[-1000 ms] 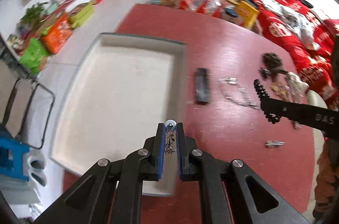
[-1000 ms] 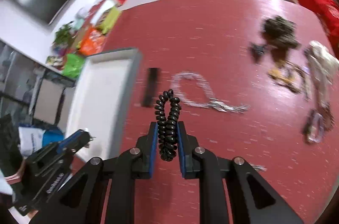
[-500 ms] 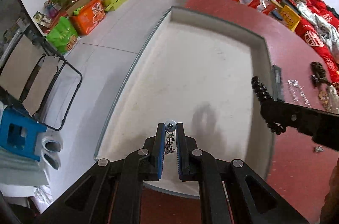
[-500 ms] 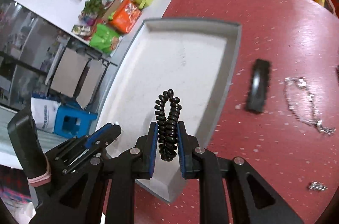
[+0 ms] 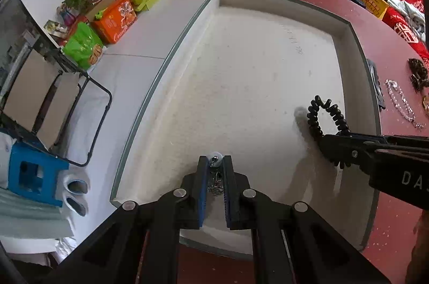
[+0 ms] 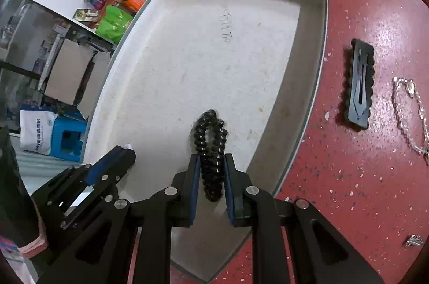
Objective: Organize jewelry
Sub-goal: 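Carry both items over the white tray and open both tools to drop them, then move both open tools back over the jewelry on the table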
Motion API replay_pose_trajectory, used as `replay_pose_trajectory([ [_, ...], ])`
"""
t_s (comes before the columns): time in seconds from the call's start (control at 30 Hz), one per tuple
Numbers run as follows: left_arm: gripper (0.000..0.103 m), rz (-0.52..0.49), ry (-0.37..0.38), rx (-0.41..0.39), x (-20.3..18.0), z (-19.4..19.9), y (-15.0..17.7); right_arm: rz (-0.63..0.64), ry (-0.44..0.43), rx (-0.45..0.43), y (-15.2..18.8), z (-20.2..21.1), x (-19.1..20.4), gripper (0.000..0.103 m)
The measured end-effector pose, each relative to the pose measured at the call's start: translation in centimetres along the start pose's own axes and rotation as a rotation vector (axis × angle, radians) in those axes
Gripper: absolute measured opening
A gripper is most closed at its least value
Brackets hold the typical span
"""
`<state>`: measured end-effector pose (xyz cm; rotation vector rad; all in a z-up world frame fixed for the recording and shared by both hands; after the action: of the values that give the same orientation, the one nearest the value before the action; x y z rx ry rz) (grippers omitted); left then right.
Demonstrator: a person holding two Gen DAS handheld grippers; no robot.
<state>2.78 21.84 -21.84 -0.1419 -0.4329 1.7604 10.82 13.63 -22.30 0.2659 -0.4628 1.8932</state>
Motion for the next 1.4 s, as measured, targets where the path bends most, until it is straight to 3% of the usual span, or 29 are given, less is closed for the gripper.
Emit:
replay_pose_trajectory([
  [0.27,0.012,-0.017,-0.023,0.013,-0.3,0.1,-0.3,-0.029,-0.042,0.014,-0.3,-0.1,-0.2,0.02],
  [0.43,0.012,-0.022,-0.038,0.009,-0.5,0.4,-0.6,-0.03,-0.091,-0.033,-0.5,2.0,-0.2,0.044],
  [0.6,0.013,-0.025,-0.035,0.01,-0.5,0.8,-0.7,-0.041,-0.102,-0.073,-0.3,4.7,-0.5,0.045],
  [0.63,0.043,-0.027,-0.032,0.011,-0.6,0.9,-0.7,-0.047,-0.102,-0.082,-0.2,5.2,-0.7,0.045],
  [0.67,0.098,-0.021,-0.039,0.008,-0.5,1.1,-0.6,-0.052,-0.099,-0.09,0.0,5.7,-1.0,0.046],
  [0.7,0.103,-0.007,-0.058,-0.015,-0.4,1.5,-0.6,-0.057,-0.096,-0.097,0.1,6.2,-1.2,0.046],
  [0.73,0.102,-0.007,-0.071,-0.052,-0.5,2.1,-0.7,-0.062,-0.089,-0.106,0.4,6.8,-1.6,0.046],
  [0.97,0.102,-0.06,-0.086,-0.042,-1.9,2.8,-0.9,-0.135,-0.045,-0.149,2.9,10.6,-5.9,0.047],
  [1.1,0.102,-0.09,-0.079,-0.054,-3.3,4.2,-0.9,-0.184,-0.005,-0.173,4.5,12.7,-8.5,0.061],
  [1.27,0.102,-0.125,-0.038,-0.062,-5.7,5.9,-1.1,-0.25,0.051,-0.191,6.9,14.9,-12.2,0.062],
  [1.4,0.102,-0.154,0.012,-0.068,-8.1,7.1,-1.4,-0.301,0.084,-0.207,9.0,16.5,-15.1,0.076],
])
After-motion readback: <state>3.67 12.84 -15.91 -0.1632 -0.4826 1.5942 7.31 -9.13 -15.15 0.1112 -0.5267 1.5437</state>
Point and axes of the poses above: each gripper's, at about its wrist camera, not at the fingertips, and z roughly against the way its jaws point, x to its left, y to its underside, the point moved 1 cm from there along -z, roughly the way its jaws point, and after that the axes turned 4 degrees about -y, right-handed, at the moved point
